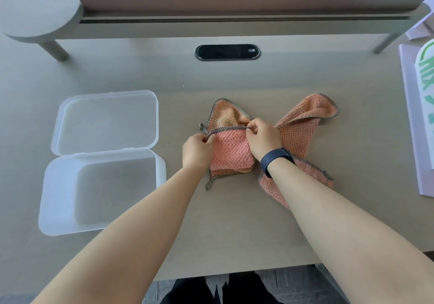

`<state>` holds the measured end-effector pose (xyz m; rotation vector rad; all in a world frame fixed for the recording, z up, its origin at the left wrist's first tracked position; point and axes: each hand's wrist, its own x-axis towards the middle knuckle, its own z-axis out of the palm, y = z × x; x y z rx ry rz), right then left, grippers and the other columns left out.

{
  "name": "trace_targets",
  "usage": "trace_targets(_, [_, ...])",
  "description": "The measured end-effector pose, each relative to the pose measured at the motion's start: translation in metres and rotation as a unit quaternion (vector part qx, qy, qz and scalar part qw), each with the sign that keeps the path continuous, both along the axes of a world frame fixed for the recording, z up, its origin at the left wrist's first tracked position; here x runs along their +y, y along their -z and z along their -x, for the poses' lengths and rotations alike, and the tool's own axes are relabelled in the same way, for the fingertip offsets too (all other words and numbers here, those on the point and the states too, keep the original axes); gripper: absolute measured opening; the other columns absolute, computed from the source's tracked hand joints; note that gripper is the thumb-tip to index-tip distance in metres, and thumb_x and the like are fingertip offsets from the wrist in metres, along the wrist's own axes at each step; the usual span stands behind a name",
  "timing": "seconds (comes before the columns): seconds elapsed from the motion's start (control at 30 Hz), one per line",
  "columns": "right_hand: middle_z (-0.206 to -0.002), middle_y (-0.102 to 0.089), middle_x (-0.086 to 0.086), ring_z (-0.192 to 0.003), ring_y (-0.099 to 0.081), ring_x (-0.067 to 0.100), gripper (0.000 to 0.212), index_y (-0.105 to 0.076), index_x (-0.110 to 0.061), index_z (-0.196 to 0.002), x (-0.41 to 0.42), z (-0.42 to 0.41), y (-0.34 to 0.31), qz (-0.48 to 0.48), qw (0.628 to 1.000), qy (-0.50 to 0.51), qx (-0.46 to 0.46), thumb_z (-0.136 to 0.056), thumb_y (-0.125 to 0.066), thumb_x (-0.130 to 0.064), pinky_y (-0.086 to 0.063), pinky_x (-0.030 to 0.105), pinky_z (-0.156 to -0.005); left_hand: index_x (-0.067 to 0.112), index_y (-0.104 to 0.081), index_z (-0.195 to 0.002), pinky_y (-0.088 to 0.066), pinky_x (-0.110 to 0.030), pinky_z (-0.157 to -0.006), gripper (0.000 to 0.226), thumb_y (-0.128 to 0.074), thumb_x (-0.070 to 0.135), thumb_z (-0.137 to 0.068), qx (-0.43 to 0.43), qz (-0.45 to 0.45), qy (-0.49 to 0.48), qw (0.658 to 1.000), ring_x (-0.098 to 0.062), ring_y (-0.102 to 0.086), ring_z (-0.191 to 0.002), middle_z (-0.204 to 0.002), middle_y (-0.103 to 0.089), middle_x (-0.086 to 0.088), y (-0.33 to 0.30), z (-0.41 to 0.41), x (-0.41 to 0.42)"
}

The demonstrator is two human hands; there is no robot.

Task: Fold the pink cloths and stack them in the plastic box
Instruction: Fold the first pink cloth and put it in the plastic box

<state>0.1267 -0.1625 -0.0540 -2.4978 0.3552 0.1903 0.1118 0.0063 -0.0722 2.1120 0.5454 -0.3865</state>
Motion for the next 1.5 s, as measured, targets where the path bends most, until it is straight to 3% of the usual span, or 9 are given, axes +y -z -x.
trace_targets(0.3, [-0.082, -0.063, -0.006, -0.075, -0.057, 0.016, 0.021, -0.063, -0.023, -0.096, -0.004, 0.012, 0.004, -0.084, 0.995, 0.016, 0.056, -0.082, -0.062, -0.037, -0.038, 0.026, -0.065, 0.012, -0.057, -0.11, -0.041, -0.029, -0.07, 0.04, -0.063, 0.044, -0.085, -0.024, -0.085, 0.033, 0.996, -0.019, -0.054, -0.08, -0.113, -0.049, -0.002, -0.005, 0.005, -0.002])
trace_targets(0.43, [-0.096, -0.067, 0.001, -0.087, -0.061, 0.02, 0.021, -0.067, -0.017, -0.1, -0.003, 0.012, 0.004, -0.055, 0.998, 0.011, 0.022, -0.083, -0.065, -0.029, -0.036, 0.023, -0.07, 0.017, -0.058, -0.085, -0.037, -0.025, -0.069, 0.023, -0.067, 0.039, -0.083, -0.01, -0.066, 0.027, 0.997, -0.015, -0.051, -0.075, -0.102, -0.053, -0.001, -0.005, 0.001, 0.001])
trace_targets(0.53, [-0.089, -0.062, 0.002, -0.079, -0.058, 0.021, 0.008, -0.064, -0.018, -0.084, 0.0, 0.015, 0.001, -0.036, 0.999, 0.021, -0.014, -0.082, -0.065, -0.026, -0.034, 0.023, -0.065, 0.016, -0.059, -0.077, -0.037, -0.027, -0.066, 0.022, -0.068, 0.036, -0.081, -0.014, -0.033, 0.018, 0.999, -0.019, -0.056, -0.084, -0.089, -0.06, -0.001, -0.006, 0.001, 0.003])
trace_targets(0.83, [-0.084, -0.057, -0.005, -0.069, -0.05, 0.009, 0.01, -0.071, -0.017, -0.085, 0.01, 0.038, -0.024, -0.027, 0.989, 0.044, -0.141, -0.077, -0.072, -0.022, -0.033, 0.019, -0.059, 0.026, -0.054, -0.074, -0.039, -0.015, -0.055, 0.014, -0.066, 0.021, -0.079, -0.091, 0.098, -0.089, 0.987, -0.004, -0.051, -0.062, -0.069, -0.056, 0.012, -0.034, 0.025, 0.015])
trace_targets(0.97, [-0.073, -0.059, -0.014, -0.065, -0.052, 0.001, 0.009, -0.069, -0.021, -0.085, 0.017, 0.05, -0.044, -0.093, 0.975, 0.065, -0.19, -0.076, -0.069, -0.023, -0.034, 0.003, -0.057, 0.021, -0.054, -0.075, -0.04, -0.016, -0.054, 0.013, -0.067, 0.018, -0.078, -0.132, 0.167, -0.09, 0.973, -0.005, -0.049, -0.058, -0.067, -0.054, 0.009, -0.057, 0.034, 0.024])
trace_targets(1.17, [-0.064, -0.058, -0.009, -0.055, -0.05, 0.001, 0.006, -0.059, -0.022, -0.087, 0.072, 0.056, -0.082, -0.224, 0.956, 0.009, -0.187, -0.083, -0.056, -0.024, -0.04, 0.019, -0.054, 0.024, -0.058, -0.096, -0.045, -0.015, -0.052, 0.019, -0.07, 0.023, -0.082, -0.191, 0.235, -0.112, 0.946, -0.002, -0.056, -0.062, -0.08, -0.063, 0.004, -0.105, 0.049, 0.081])
trace_targets(1.27, [-0.069, -0.058, -0.012, -0.063, -0.054, -0.004, 0.001, -0.056, -0.022, -0.088, 0.114, 0.06, -0.089, -0.238, 0.954, -0.029, -0.179, -0.089, -0.056, -0.022, -0.041, 0.014, -0.057, 0.019, -0.057, -0.103, -0.046, -0.023, -0.061, 0.021, -0.068, 0.024, -0.085, -0.215, 0.195, -0.143, 0.946, -0.006, -0.056, -0.069, -0.087, -0.062, -0.001, -0.112, 0.057, 0.118])
trace_targets(1.4, [-0.07, -0.062, -0.005, -0.063, -0.059, 0.014, 0.006, -0.055, -0.021, -0.094, 0.165, 0.065, -0.085, -0.219, 0.967, -0.084, -0.097, -0.093, -0.051, -0.026, -0.046, 0.034, -0.06, 0.016, -0.052, -0.093, -0.042, -0.025, -0.062, 0.022, -0.067, 0.031, -0.085, -0.205, 0.095, -0.177, 0.958, -0.011, -0.052, -0.071, -0.081, -0.055, 0.003, -0.104, 0.071, 0.168])
trace_targets(1.5, [-0.067, -0.06, -0.002, -0.061, -0.056, 0.022, 0.008, -0.057, -0.016, -0.097, 0.198, 0.069, -0.076, -0.185, 0.974, -0.114, -0.064, -0.092, -0.051, -0.02, -0.039, 0.032, -0.055, 0.013, -0.049, -0.079, -0.039, -0.025, -0.059, 0.026, -0.067, 0.032, -0.084, -0.188, 0.0, -0.176, 0.966, -0.014, -0.047, -0.065, -0.069, -0.048, 0.006, -0.089, 0.086, 0.201])
